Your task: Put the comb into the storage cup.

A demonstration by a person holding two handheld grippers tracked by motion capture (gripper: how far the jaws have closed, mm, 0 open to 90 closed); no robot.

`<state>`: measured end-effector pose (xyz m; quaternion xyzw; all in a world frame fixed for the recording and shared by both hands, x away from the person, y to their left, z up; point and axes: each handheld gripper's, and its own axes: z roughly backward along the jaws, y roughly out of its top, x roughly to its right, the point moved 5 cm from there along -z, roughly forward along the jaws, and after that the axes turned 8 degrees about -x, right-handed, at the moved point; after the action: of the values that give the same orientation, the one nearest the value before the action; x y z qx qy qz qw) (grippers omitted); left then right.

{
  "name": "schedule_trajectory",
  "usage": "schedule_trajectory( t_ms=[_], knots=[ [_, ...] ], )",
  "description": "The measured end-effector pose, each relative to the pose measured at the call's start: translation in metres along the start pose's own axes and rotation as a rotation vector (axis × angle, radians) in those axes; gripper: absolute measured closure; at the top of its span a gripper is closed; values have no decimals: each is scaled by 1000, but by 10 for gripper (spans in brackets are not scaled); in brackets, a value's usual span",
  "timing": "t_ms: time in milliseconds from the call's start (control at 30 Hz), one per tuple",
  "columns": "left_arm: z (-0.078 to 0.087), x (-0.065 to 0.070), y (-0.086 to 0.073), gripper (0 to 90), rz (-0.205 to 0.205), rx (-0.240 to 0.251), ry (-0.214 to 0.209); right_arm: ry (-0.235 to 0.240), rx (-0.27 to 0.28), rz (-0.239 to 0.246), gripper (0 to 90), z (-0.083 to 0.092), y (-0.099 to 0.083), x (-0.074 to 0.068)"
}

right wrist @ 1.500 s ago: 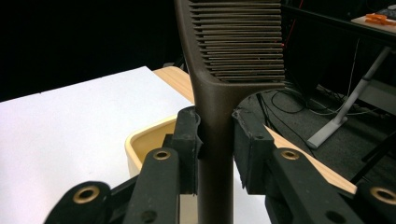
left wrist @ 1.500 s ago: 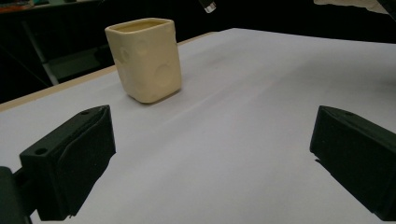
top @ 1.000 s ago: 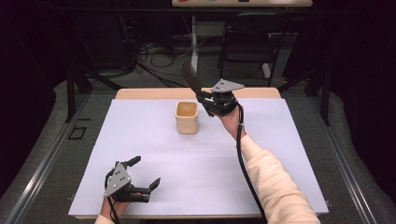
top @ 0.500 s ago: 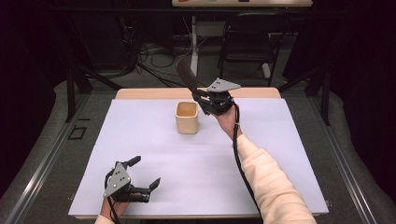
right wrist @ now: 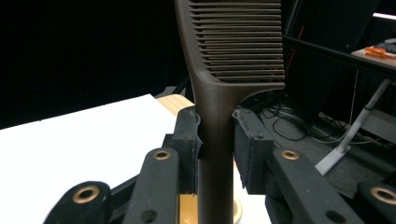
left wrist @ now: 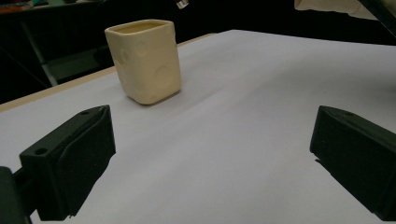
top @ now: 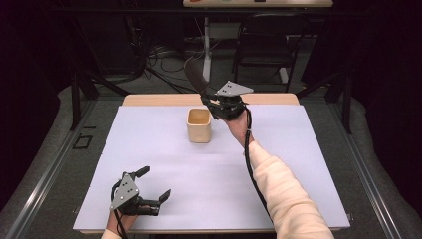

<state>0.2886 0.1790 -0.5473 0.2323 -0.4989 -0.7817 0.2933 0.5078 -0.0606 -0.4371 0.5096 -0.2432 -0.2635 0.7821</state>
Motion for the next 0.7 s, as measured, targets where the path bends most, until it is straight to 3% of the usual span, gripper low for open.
schedule_trajectory(
  t_ms=[700],
  knots=[
    [0, 0, 0, 2, 0, 1, -2, 16, 51, 18, 719, -12, 9, -7]
  ],
)
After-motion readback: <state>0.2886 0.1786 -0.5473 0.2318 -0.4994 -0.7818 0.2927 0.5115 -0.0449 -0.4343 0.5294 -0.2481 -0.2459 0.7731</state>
